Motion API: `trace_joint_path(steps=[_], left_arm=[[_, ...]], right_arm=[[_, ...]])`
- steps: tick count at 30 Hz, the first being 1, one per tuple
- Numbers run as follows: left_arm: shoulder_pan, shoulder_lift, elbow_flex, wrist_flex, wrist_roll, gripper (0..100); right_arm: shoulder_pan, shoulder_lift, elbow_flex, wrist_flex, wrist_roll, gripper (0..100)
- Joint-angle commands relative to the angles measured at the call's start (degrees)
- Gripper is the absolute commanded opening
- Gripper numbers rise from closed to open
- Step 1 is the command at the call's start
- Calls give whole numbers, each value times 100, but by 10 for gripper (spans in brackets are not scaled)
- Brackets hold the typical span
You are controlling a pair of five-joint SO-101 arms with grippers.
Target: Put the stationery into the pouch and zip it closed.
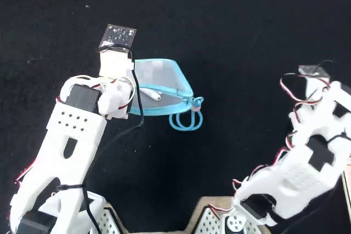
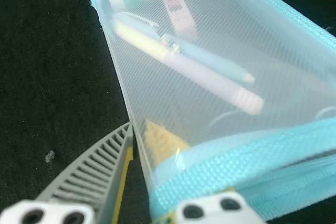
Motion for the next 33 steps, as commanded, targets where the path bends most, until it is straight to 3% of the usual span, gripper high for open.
trace_joint_path(steps=[1,16,23,33], left_arm=[[-57,70,207,97,26,30],[-13,88,215,97,26,30],[-13,88,215,97,26,30],[-13,123,224,97,26,30]], right_arm=[[132,-1077,-110,527,-466,11],[-571,-4998,-110,2163,-1565,11],[-1618,-6651,-101,2602,-2435,11],[-3578,-8523,-136,2303,-3657,11]])
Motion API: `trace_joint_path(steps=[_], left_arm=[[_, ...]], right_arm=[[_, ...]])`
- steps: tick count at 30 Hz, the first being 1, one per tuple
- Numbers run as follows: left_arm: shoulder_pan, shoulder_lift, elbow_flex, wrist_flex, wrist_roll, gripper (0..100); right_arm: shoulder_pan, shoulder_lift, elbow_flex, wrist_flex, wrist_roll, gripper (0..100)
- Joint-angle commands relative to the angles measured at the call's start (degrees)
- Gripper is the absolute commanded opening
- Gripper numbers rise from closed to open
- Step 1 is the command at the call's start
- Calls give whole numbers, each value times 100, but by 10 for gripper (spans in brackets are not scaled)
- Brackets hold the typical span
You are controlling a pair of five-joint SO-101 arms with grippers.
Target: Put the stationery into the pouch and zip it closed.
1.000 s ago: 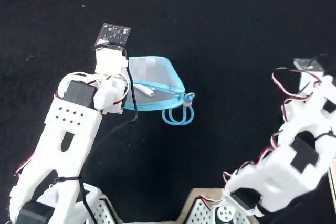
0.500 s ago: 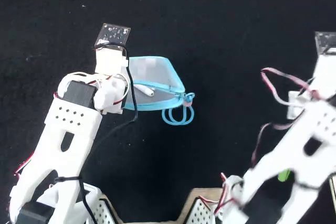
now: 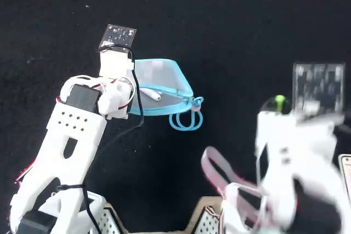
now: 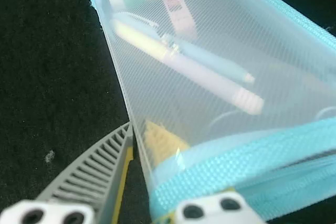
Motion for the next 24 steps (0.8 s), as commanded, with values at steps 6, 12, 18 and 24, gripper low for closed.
trace_joint_path(steps=[6,12,18,24], left_arm=[[-13,123,224,97,26,30],[-13,123,224,97,26,30],[-13,123,224,97,26,30],[-13,123,224,97,26,30]], right_arm=[[-1996,-1068,-92,-949,-993,11],[-3024,-1420,-48,-1618,-1319,11],[-3587,-1446,989,-2646,-1486,11],[-3903,-1455,2167,-3596,-1486,11]])
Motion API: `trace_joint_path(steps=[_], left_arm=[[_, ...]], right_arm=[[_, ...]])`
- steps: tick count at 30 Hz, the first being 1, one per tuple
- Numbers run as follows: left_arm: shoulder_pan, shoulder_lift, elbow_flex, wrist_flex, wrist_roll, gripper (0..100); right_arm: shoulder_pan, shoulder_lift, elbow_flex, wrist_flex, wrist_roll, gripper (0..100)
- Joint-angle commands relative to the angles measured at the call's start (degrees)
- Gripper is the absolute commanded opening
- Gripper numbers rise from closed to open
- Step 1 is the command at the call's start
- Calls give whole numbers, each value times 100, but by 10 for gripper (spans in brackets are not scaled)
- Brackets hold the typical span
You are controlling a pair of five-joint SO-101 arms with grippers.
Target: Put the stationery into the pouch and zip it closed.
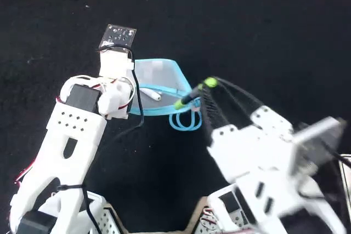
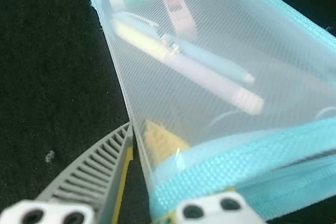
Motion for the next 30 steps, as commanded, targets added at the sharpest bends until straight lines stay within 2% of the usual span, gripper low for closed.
trace_joint_path(steps=[1,14,20,26,30], left_arm=[[-13,123,224,97,26,30],[-13,123,224,97,26,30],[-22,123,224,97,26,30],[-22,123,224,97,26,30],[-22,123,224,97,26,30]], right_arm=[[-149,-22,382,-589,-44,11],[-149,-22,1912,-2277,-44,11],[-97,-251,2325,-1925,0,11],[-97,-1569,2607,-1099,44,11],[-132,-2448,3741,-1292,941,11]])
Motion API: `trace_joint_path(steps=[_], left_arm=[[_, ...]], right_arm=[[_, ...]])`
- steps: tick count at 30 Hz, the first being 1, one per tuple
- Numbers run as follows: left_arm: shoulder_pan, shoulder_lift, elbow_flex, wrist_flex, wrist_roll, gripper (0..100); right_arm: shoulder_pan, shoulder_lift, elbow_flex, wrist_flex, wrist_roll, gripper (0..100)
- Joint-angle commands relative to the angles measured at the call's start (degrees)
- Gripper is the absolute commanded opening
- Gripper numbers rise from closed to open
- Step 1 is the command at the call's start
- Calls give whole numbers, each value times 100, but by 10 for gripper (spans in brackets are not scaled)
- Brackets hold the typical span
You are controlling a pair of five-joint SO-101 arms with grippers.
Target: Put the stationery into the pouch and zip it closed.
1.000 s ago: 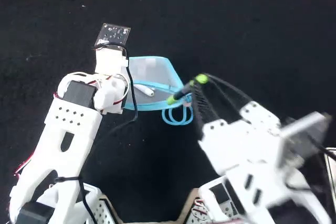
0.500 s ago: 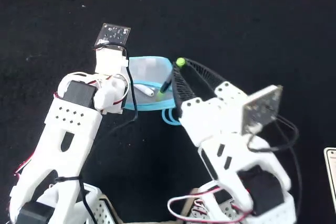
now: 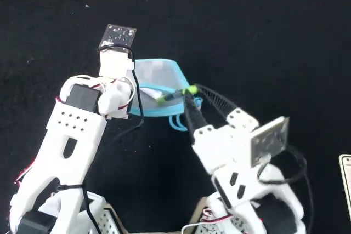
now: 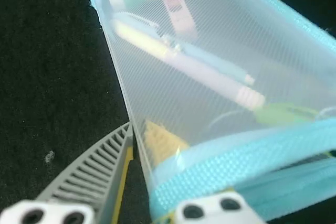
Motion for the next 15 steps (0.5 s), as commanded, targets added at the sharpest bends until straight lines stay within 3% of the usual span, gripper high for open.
trace_joint_path(steps=[1,6,11,15], left_arm=[[-31,123,215,97,26,30],[-40,123,215,97,26,30],[-13,123,224,88,26,30],[-22,123,224,88,26,30]], right_arm=[[-35,-681,998,-246,747,11],[-105,-1182,2105,-624,536,15],[-712,-1077,2255,-686,325,133],[-774,-1112,2229,-571,308,158]])
